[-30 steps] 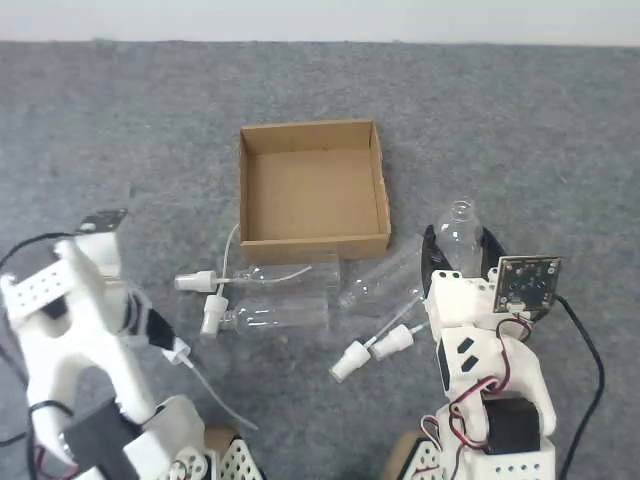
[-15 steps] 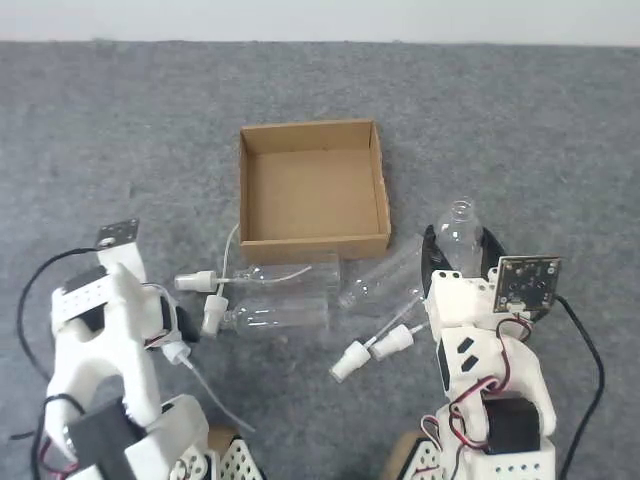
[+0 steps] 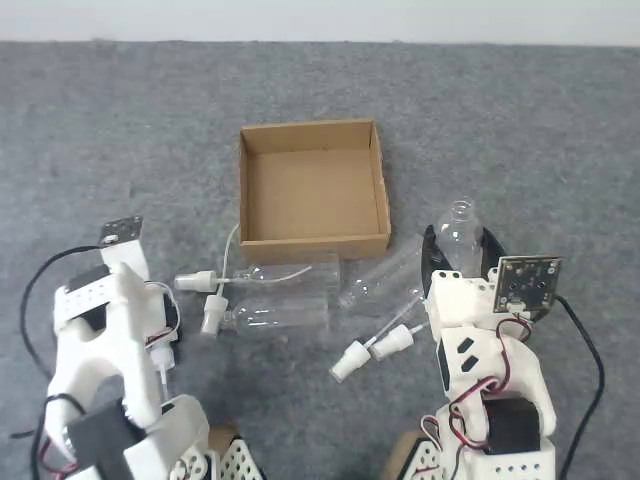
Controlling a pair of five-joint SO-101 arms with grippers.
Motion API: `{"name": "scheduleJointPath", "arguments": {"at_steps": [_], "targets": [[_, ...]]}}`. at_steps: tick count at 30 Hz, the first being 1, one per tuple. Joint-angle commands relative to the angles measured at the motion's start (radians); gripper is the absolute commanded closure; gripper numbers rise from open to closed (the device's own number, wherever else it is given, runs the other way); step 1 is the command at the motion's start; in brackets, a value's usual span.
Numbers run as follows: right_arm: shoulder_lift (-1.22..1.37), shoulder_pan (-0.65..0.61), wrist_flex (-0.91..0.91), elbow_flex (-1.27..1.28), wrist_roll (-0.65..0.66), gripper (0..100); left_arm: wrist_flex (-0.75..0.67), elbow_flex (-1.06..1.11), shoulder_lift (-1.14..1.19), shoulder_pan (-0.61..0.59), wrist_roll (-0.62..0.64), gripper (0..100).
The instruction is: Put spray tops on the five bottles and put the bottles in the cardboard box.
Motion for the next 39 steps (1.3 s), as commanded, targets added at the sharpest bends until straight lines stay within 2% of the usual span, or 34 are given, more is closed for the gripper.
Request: {"name": "scheduleJointPath", "arguments": {"at_steps": [1, 8, 12, 16, 32, 39], "targets": [[-0.019, -0.004, -0.031, -0.009, -0.008, 96.1, -0.032, -0.010, -0.005, -0.005, 0.011, 99], [-0.019, -0.007, -0.033, 0.000, -0.008, 96.1, -0.026, -0.085, -0.005, -0.021, 0.011, 99], [-0.019, -0.051, -0.033, 0.005, -0.003, 96.1, -0.028, -0.174, -0.005, -0.064, 0.006, 99], [-0.019, -0.067, -0.033, 0.015, 0.040, 96.1, -0.032, -0.257, -0.005, -0.097, 0.005, 99], [-0.018, -0.171, -0.021, 0.018, 0.043, 96.2, -0.025, -0.532, -0.006, -0.094, 0.011, 99], [-0.018, -0.269, -0.022, 0.048, 0.087, 96.4, 0.015, -0.578, -0.206, -0.058, 0.012, 99]]}}
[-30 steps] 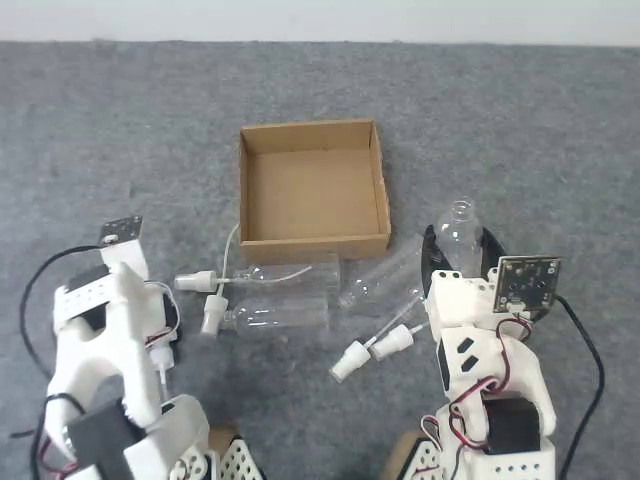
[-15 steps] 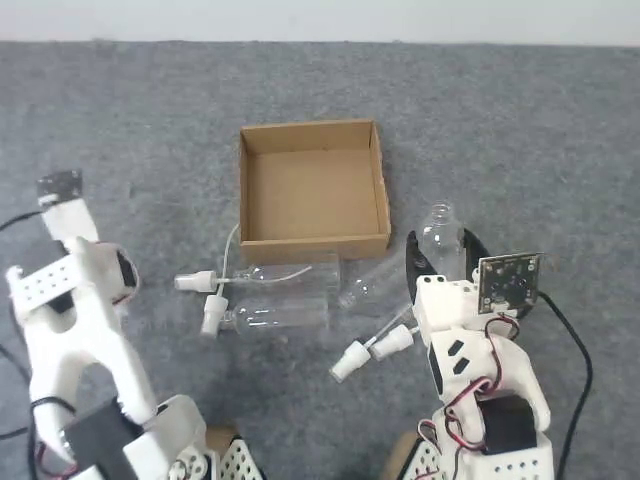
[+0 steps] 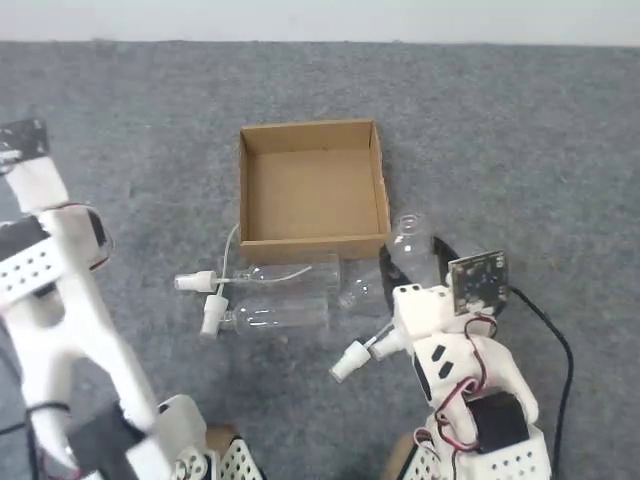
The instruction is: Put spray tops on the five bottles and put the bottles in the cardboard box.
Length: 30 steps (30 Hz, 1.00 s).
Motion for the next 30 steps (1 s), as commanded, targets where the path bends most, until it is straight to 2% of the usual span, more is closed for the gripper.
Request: {"name": "scheduleJointPath", "arguments": {"at_steps": [1, 5, 11, 16, 23, 30], "targets": [[-0.018, -0.070, -0.021, -0.014, 0.075, 96.5, 0.020, -0.065, -0.222, 0.046, 0.017, 99], [-0.018, -0.085, -0.025, 0.003, 0.084, 96.5, 0.017, -0.053, -0.379, 0.101, 0.153, 99], [-0.019, -0.085, -0.022, 0.002, 0.083, 96.5, 0.018, -0.053, -0.531, 0.209, 0.258, 99], [-0.019, -0.087, -0.022, -0.002, 0.083, 96.5, 0.012, -0.059, -0.601, 0.285, 0.376, 99], [-0.019, -0.108, -0.022, 0.000, 0.083, 96.5, -0.075, -0.056, -0.669, 0.379, 0.531, 99], [-0.019, -0.165, -0.021, 0.003, 0.084, 96.5, -0.146, -0.051, -0.713, 0.528, 0.615, 99]]}}
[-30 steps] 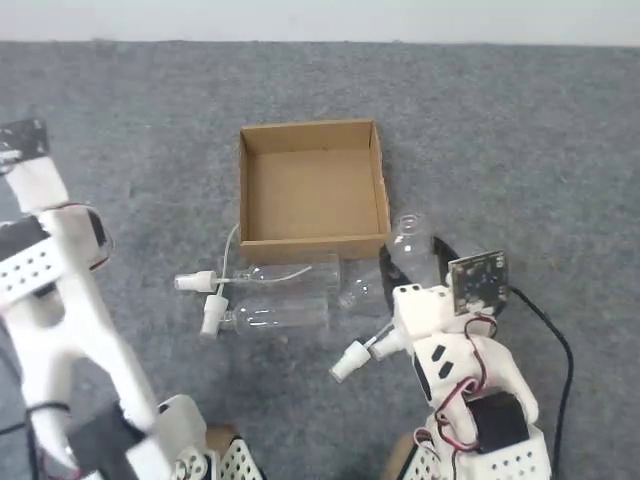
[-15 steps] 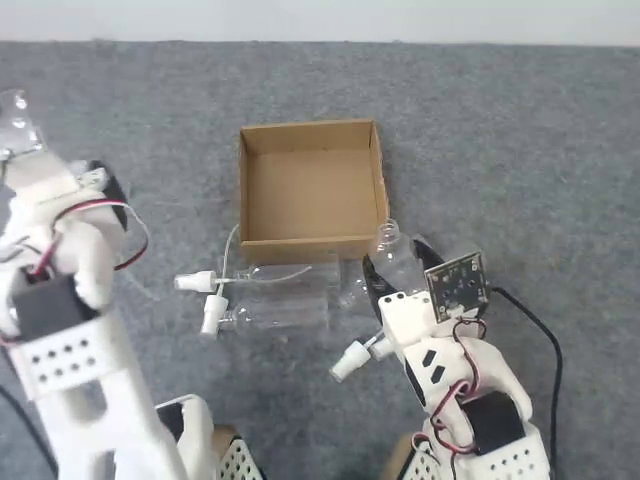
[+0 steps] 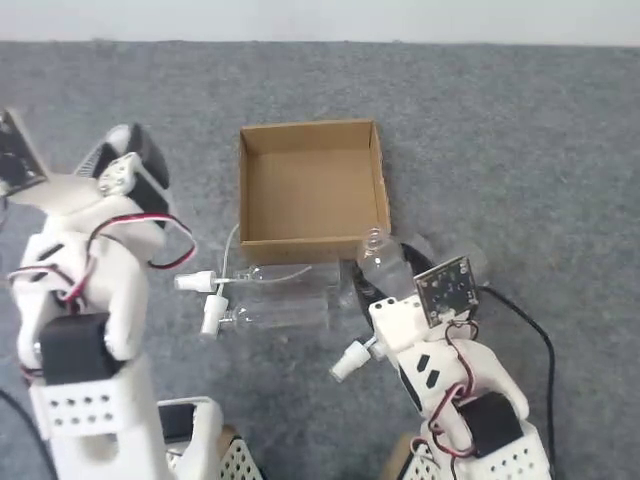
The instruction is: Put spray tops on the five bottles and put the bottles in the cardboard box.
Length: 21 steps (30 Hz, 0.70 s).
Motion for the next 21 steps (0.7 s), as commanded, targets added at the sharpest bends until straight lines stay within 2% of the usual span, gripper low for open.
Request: {"name": "scheduleJointPath", "arguments": {"at_steps": [1, 7, 11, 15, 21], "targets": [[-0.019, -0.018, -0.021, -0.014, 0.018, 96.5, -0.069, -0.045, -0.043, 0.089, 0.061, 99], [-0.019, -0.024, -0.031, -0.014, 0.018, 96.5, -0.110, -0.045, -0.043, 0.170, 0.144, 99], [-0.019, -0.091, -0.033, 0.003, 0.064, 96.5, -0.112, -0.045, -0.044, 0.213, 0.184, 99], [-0.019, -0.130, -0.127, 0.083, 0.153, 96.5, -0.114, -0.053, -0.044, 0.262, 0.218, 99], [-0.019, -0.127, -0.262, 0.166, 0.169, 96.5, -0.114, -0.068, -0.086, 0.316, 0.215, 99]]}}
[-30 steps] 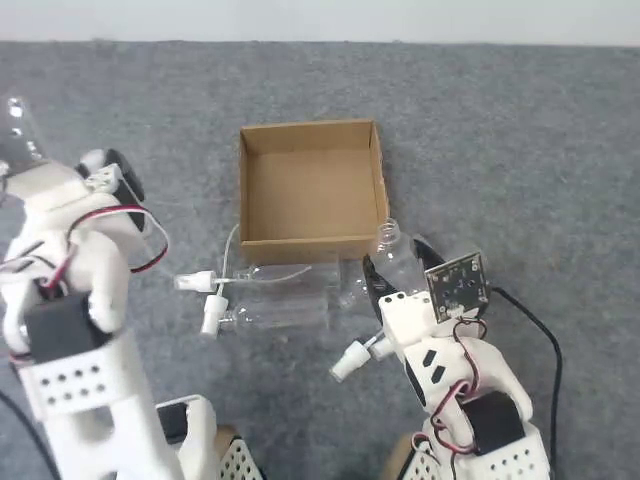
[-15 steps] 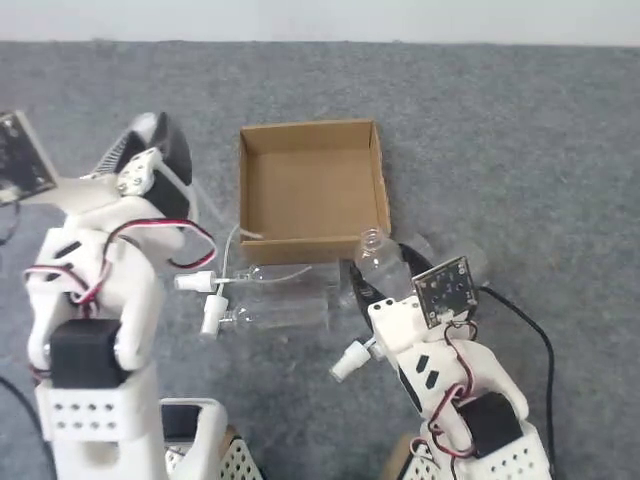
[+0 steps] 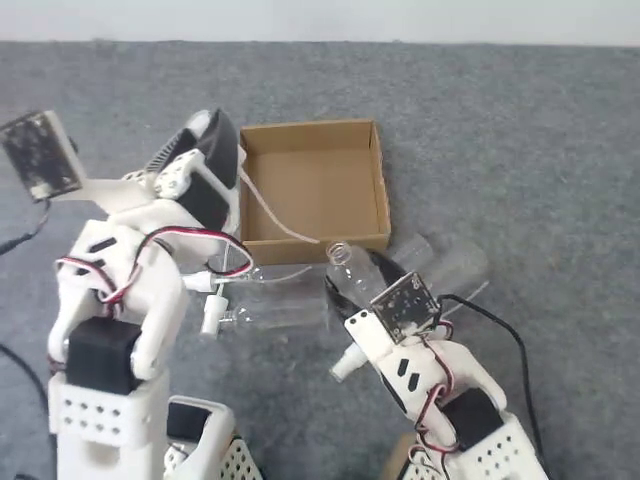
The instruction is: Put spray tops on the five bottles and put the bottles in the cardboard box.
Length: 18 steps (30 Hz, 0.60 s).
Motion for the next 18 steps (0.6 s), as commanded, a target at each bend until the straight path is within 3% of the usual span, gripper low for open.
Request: {"name": "scheduleJointPath", "arguments": {"at_steps": [1, 12, 18], "targets": [[-0.019, -0.007, -0.101, 0.020, 0.025, 96.5, -0.035, -0.067, -0.081, 0.025, 0.012, 99], [-0.019, -0.010, -0.145, 0.048, 0.026, 96.5, -0.035, 0.027, -0.172, 0.028, 0.012, 99], [-0.019, -0.013, -0.189, 0.063, 0.117, 96.5, -0.037, 0.030, -0.167, 0.029, 0.012, 99]]}}
